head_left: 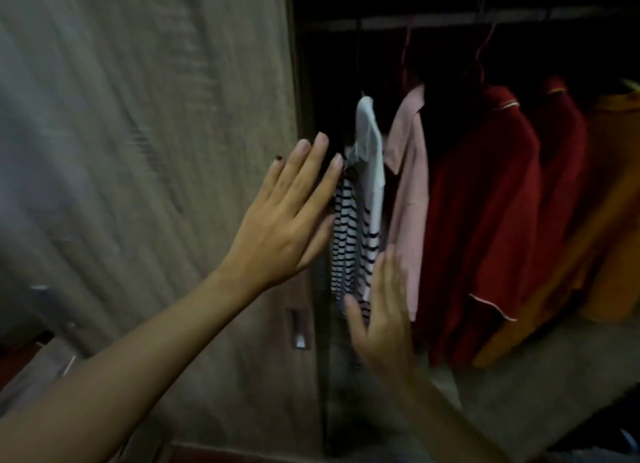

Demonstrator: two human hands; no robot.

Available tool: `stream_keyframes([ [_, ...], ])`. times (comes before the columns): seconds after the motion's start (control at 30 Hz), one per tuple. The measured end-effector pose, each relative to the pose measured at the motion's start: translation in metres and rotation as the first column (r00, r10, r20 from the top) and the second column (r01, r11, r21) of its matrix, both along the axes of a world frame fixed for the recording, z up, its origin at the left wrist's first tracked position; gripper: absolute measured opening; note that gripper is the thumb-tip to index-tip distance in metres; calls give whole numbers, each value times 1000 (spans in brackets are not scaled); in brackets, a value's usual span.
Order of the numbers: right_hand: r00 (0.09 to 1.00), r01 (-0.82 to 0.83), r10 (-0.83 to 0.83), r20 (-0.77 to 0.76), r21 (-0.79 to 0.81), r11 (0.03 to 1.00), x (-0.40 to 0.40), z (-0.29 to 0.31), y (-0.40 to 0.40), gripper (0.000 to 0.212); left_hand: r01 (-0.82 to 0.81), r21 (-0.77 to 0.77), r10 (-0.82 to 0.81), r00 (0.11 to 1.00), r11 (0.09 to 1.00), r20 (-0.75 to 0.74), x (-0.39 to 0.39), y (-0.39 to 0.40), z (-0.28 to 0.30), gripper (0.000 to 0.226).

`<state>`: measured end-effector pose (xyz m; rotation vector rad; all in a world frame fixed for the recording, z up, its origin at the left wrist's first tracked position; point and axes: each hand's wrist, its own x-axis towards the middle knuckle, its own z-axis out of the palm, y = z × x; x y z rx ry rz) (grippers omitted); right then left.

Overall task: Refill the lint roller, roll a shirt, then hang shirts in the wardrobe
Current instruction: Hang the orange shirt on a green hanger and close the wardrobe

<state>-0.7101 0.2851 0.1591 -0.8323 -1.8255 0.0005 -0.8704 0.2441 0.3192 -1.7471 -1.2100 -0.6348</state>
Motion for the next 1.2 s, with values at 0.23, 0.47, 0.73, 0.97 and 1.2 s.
stream_keyframes([
  [0.23, 966, 128, -77, 246, -197, 972, -108, -95, -60, 81, -89, -35, 77, 959, 995, -272, -98, 20, -50, 70],
  [0.47, 888, 294, -111, 446, -365, 883, -150, -133, -61, 81, -27, 79, 54, 926, 997, -374, -124, 45, -69, 77],
  [0.73, 864, 318, -113, 491, -357, 878, -147, -142, -49, 80, -19, 219, 99, 926, 976, -365, -122, 57, -78, 80],
  [0.97, 868, 350, -151, 473, -367, 862, -123, -145, -46, 82, 9, 219, 71, 932, 976, -355, -89, 65, -79, 76],
  [1.2, 866, 398, -204, 456, -383, 834, -70, -149, -32, 83, 82, 215, 0, 935, 973, -356, -24, 82, -76, 68],
])
